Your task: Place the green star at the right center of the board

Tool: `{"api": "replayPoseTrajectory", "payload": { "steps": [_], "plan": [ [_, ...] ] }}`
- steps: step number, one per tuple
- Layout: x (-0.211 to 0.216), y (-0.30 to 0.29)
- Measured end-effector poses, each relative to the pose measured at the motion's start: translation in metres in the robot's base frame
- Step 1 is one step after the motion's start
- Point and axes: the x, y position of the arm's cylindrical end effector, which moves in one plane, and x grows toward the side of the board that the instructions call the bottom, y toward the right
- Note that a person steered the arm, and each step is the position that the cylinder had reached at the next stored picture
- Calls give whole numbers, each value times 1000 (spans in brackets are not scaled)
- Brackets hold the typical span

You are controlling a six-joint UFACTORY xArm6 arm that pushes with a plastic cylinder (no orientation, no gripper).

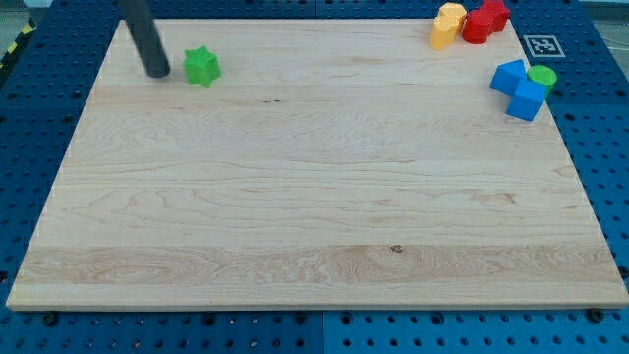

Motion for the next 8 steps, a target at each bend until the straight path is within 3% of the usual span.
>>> {"api": "replayPoseTrajectory", "payload": {
  "steps": [2,6,8],
  "plan": [
    [-5,61],
    [57,106],
    [46,175]
  ]
}}
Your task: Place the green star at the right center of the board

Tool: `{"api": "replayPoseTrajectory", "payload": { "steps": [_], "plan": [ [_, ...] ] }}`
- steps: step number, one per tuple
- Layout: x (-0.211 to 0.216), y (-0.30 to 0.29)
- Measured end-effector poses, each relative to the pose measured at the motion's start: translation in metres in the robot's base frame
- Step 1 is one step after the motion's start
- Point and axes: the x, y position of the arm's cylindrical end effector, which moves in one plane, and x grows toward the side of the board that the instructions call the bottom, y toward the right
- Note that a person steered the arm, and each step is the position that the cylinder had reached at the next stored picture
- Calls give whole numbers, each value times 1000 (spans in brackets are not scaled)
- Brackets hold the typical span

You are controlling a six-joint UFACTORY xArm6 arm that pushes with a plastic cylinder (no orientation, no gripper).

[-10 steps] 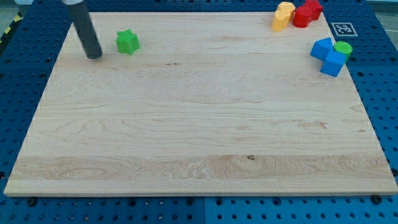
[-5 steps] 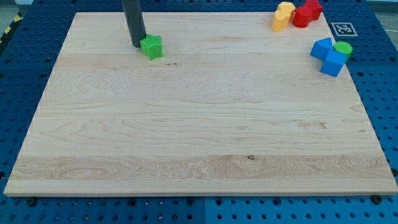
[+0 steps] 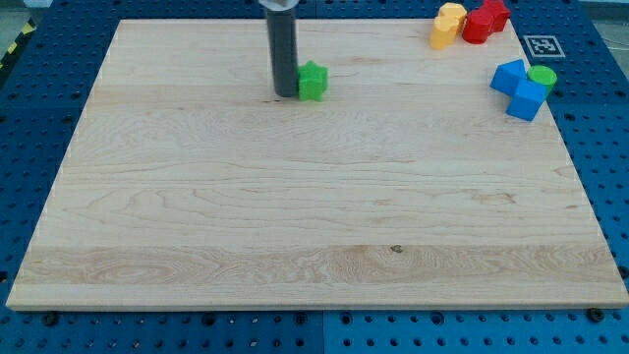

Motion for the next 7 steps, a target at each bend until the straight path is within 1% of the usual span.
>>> {"api": "replayPoseTrajectory", "payload": {
  "steps": [3,5,7],
  "plan": [
    [4,86],
    [-4,94],
    [-41,65]
  ]
}}
